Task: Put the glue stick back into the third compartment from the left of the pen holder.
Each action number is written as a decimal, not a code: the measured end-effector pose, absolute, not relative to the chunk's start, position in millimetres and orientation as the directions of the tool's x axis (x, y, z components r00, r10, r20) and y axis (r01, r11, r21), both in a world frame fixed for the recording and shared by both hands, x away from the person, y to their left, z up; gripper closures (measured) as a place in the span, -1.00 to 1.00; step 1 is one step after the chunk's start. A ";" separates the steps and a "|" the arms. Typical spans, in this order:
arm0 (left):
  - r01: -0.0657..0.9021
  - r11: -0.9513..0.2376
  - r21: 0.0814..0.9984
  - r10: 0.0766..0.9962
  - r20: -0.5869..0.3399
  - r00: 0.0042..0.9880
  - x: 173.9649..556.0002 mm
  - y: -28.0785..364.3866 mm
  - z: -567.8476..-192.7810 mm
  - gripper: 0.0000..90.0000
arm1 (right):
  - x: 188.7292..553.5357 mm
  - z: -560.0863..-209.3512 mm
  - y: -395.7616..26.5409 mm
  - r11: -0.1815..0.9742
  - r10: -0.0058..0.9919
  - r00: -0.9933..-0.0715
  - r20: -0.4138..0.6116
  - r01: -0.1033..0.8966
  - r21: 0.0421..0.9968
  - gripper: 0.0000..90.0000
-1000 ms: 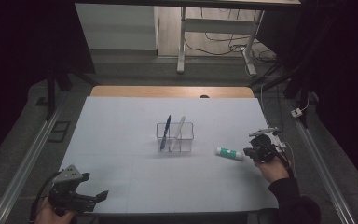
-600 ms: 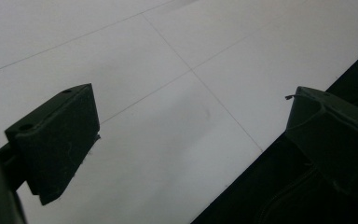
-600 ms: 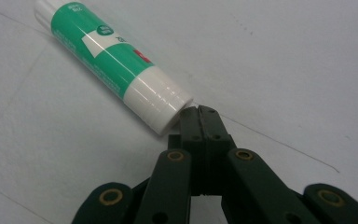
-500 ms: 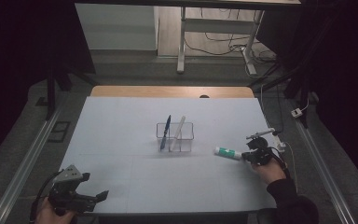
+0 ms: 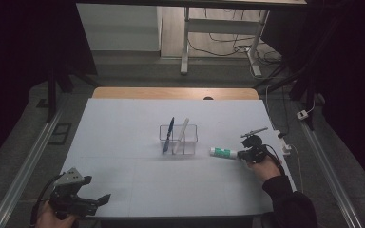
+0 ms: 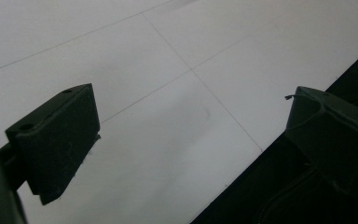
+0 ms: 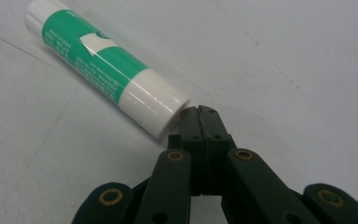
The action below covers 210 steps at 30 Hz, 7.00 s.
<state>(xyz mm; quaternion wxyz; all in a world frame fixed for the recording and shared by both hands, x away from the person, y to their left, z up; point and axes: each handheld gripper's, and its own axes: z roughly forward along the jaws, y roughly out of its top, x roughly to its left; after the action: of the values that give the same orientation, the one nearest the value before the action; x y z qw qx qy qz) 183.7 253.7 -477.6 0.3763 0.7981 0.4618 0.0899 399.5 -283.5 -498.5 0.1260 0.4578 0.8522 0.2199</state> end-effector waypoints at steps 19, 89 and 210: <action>0.669 -0.289 0.685 0.803 -0.206 0.559 183.4 254.5 -477.6 -0.93 | 416.8 -502.2 -246.0 0.534 0.794 -0.608 -0.031 0.670 0.515 0.99; 0.668 -0.299 0.681 0.804 -0.198 0.561 183.7 252.9 -477.5 -0.93 | 375.2 -487.7 -256.8 0.545 0.775 -0.632 -0.017 0.655 0.523 0.99; 0.408 -0.808 0.424 0.432 -0.043 0.901 335.0 29.4 -505.5 0.21 | 258.8 -458.9 -289.2 0.439 0.748 -0.661 0.064 0.564 0.700 -1.00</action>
<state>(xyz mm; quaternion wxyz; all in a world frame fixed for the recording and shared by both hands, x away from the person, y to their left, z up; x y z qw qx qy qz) 335.0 29.4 -505.5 0.2167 0.9505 0.2210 0.0275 258.8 -289.2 -458.9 0.1285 0.3911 0.8384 0.3572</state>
